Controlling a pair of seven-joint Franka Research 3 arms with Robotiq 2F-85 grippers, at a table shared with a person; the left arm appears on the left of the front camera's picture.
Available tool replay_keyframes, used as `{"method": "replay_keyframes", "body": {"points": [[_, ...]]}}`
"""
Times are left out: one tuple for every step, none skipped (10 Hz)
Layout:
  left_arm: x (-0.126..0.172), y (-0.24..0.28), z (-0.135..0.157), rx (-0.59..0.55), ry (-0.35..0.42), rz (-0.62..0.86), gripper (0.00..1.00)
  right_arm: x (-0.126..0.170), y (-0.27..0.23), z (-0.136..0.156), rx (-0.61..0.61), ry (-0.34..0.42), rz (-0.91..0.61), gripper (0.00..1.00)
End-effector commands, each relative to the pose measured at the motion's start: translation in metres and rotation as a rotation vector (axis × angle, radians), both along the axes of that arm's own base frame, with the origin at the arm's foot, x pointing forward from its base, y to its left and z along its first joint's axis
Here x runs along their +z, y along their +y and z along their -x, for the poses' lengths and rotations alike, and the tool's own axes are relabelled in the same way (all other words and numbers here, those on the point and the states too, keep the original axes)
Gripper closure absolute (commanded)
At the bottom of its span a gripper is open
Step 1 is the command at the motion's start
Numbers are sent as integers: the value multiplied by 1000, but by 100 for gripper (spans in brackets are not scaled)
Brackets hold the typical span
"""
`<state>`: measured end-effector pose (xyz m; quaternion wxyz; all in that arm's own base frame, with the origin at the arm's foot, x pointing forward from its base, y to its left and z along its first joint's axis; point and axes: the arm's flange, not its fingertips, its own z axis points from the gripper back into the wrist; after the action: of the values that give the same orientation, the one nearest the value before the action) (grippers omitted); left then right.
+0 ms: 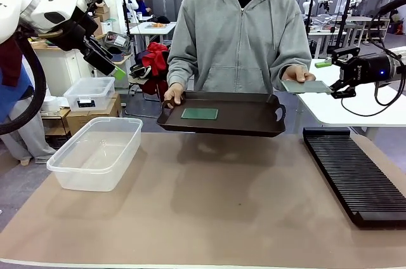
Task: Sort PCBs into racks and boxes based on the side picked up.
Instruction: Pick up the Blank PCB handed by the Human.
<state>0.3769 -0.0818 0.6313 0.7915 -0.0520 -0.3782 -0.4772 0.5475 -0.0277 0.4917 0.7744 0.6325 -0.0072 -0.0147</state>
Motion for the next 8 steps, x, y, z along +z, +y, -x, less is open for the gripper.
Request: {"method": "replay_keyframes", "body": {"points": [[-1,0,1,-3,6,-2,0,1,-1,-6,17,12,-47,100],[-1,0,1,-3,6,-2,0,1,-1,-5,24,19,-56,100],[-1,0,1,-3,6,-2,0,1,-2,-5,36,27,-63,100],[-1,0,1,-3,6,-2,0,0,-1,-4,42,33,-71,96],[-1,0,1,-3,6,-2,0,-1,-2,-3,49,41,-80,100],[-1,0,1,-3,6,-2,0,0,-3,-3,58,49,-85,100],[-1,0,1,-3,6,-2,0,-1,-3,-3,63,52,-90,100],[-1,0,1,-3,6,-2,0,-2,-3,-3,66,53,-94,100]]}}
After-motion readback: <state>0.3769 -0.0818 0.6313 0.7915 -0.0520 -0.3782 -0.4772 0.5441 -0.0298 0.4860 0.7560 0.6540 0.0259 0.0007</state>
